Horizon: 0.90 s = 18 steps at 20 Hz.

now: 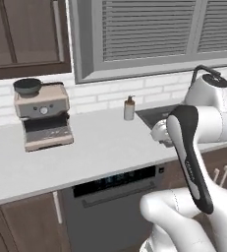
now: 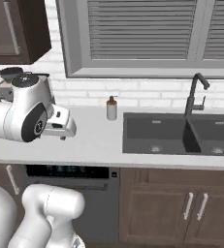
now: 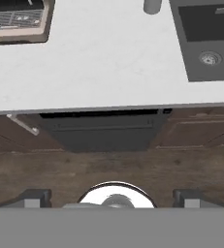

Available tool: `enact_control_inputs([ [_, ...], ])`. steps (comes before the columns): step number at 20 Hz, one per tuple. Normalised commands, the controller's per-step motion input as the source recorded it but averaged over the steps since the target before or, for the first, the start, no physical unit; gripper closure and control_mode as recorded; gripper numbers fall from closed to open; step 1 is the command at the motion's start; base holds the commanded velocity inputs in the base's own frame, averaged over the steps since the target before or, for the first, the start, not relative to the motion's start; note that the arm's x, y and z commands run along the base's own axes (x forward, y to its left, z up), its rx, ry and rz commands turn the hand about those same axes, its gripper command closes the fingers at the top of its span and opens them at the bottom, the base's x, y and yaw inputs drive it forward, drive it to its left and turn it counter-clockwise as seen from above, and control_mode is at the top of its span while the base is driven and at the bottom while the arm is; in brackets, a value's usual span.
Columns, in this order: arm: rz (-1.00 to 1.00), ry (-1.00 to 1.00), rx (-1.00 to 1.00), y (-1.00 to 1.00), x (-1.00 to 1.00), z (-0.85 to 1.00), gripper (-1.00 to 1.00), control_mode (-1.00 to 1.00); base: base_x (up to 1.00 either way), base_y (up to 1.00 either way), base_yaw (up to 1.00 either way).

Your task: Navigate to the dishwasher.

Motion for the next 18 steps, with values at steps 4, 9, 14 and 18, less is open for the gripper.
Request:
enact_control_inputs([
  [4, 0.0, 0.0, 0.0, 0.0, 0.0, 0.0, -1.0, 1.0, 0.75, 0.62, 0.04],
  [9, 0.0, 0.0, 0.0, 0.0, 0.0, 0.0, -1.0, 1.0, 1.0, -0.02, 0.2],
  [14, 0.0, 0.0, 0.0, 0.0, 0.0, 0.0, -1.0, 1.0, 1.0, -0.11, 0.31],
  [18, 0.0, 0.0, 0.0, 0.0, 0.0, 0.0, -1.0, 1.0, 0.87, -0.54, 0.61],
])
